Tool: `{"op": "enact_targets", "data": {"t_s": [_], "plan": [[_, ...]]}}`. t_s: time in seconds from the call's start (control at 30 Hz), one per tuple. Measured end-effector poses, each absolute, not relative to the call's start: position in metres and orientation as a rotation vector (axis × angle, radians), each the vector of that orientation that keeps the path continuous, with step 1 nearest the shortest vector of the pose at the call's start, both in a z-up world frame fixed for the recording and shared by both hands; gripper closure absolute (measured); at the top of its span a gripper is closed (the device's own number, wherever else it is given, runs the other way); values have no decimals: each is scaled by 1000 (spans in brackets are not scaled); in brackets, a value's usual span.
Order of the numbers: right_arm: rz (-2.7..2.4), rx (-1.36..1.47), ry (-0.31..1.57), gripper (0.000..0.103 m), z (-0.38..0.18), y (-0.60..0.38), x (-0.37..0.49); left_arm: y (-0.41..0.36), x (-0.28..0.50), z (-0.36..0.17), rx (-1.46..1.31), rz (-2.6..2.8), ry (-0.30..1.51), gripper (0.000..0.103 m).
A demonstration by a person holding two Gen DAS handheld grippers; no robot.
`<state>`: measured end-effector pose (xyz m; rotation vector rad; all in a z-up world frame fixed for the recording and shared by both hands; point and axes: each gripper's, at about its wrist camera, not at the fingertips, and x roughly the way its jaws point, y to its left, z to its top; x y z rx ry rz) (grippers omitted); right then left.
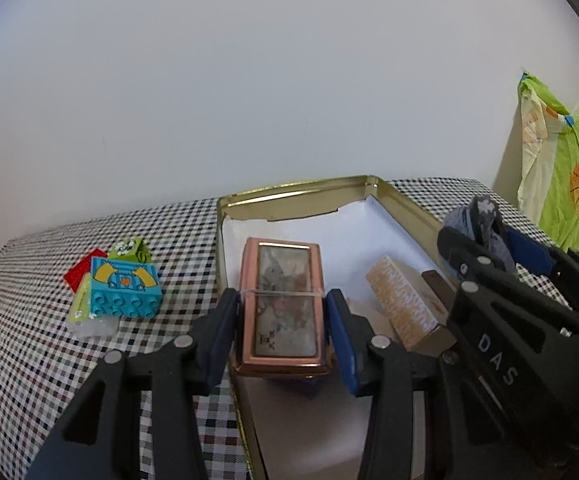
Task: Organize rigid objects
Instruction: 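Carry the copper box in the left tool while the right tool carries the grey plush over the tin, then open the left tool releasing the copper box while the right tool releases the plush into the tin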
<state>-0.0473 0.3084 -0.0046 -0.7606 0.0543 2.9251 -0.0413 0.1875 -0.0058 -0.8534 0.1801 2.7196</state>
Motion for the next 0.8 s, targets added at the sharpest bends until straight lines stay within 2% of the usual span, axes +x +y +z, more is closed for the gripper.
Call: {"op": "enact_targets", "data": {"t_s": [0.53,0.6,0.67,0.7,0.73,0.8], "plan": [[2983,-902,187,53,-25,321,-60,187,-48,-11,-886,2694,208,59],[3023,-898,227,51,-25,322,-59,186,-47,-10,-872,2677,194,51],[3078,-918,312,41,-24,321,-58,184,-42,-8,-821,2661,184,20],[3085,-907,335,28,-23,323,-57,184,-37,-5,-782,2676,192,11],[3085,-869,348,19,-21,325,-53,184,-32,-3,-734,2695,205,0],[3090,-794,368,18,-17,330,-47,185,-24,2,-646,2711,228,0]]}}
